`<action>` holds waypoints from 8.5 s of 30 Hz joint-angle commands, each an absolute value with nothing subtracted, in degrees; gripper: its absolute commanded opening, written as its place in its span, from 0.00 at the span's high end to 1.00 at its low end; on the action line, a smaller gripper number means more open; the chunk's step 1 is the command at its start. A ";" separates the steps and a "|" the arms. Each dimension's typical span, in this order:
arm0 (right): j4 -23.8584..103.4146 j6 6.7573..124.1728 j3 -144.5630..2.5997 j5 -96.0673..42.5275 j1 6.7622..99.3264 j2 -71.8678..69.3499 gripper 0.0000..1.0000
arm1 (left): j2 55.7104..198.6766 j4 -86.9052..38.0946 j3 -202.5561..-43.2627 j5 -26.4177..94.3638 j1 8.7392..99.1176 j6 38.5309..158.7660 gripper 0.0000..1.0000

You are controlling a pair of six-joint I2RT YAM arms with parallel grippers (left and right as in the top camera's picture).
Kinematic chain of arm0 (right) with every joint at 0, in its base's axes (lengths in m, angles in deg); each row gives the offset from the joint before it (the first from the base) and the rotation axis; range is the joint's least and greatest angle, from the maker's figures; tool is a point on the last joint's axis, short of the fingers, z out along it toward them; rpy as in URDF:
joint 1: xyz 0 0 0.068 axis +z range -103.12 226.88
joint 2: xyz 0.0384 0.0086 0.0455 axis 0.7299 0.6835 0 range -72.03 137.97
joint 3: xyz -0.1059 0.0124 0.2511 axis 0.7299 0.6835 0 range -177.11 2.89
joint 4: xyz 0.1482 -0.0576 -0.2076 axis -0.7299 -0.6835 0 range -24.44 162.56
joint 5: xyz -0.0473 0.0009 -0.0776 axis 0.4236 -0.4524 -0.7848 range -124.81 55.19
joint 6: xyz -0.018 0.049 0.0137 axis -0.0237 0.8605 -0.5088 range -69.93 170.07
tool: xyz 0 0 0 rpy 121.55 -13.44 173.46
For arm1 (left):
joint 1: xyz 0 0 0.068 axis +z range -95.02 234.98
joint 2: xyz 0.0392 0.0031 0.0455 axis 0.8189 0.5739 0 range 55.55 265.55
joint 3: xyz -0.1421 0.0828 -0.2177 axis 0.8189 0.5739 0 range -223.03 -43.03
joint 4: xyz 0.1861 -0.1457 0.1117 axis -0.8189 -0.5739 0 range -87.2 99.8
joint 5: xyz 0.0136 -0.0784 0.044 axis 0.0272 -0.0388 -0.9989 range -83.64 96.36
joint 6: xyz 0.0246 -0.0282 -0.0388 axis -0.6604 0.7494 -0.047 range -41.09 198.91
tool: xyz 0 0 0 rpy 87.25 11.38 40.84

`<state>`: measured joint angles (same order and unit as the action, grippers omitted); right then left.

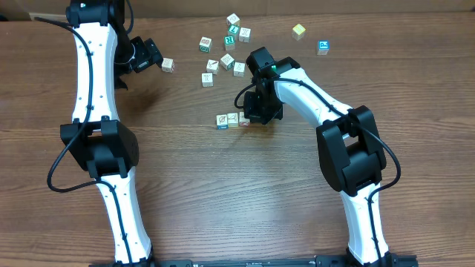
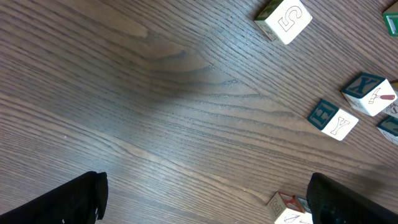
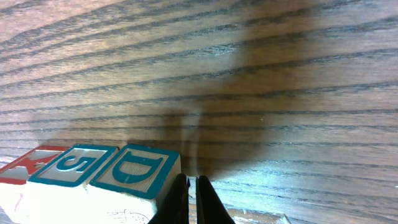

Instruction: Form a horizontal line

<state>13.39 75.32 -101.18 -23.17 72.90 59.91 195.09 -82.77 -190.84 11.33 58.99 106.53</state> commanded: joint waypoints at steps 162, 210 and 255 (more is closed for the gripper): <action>12.07 69.01 -127.56 -24.46 73.95 59.80 0.96 | 194.41 -82.75 -191.96 11.74 59.03 106.09 0.00; 25.91 78.80 -100.54 -34.69 77.47 59.89 0.96 | 194.41 -82.75 -191.96 11.74 59.03 106.09 0.01; 26.06 75.52 -100.57 -38.80 60.14 59.89 0.00 | 194.41 -82.73 -191.96 11.74 59.03 106.11 0.00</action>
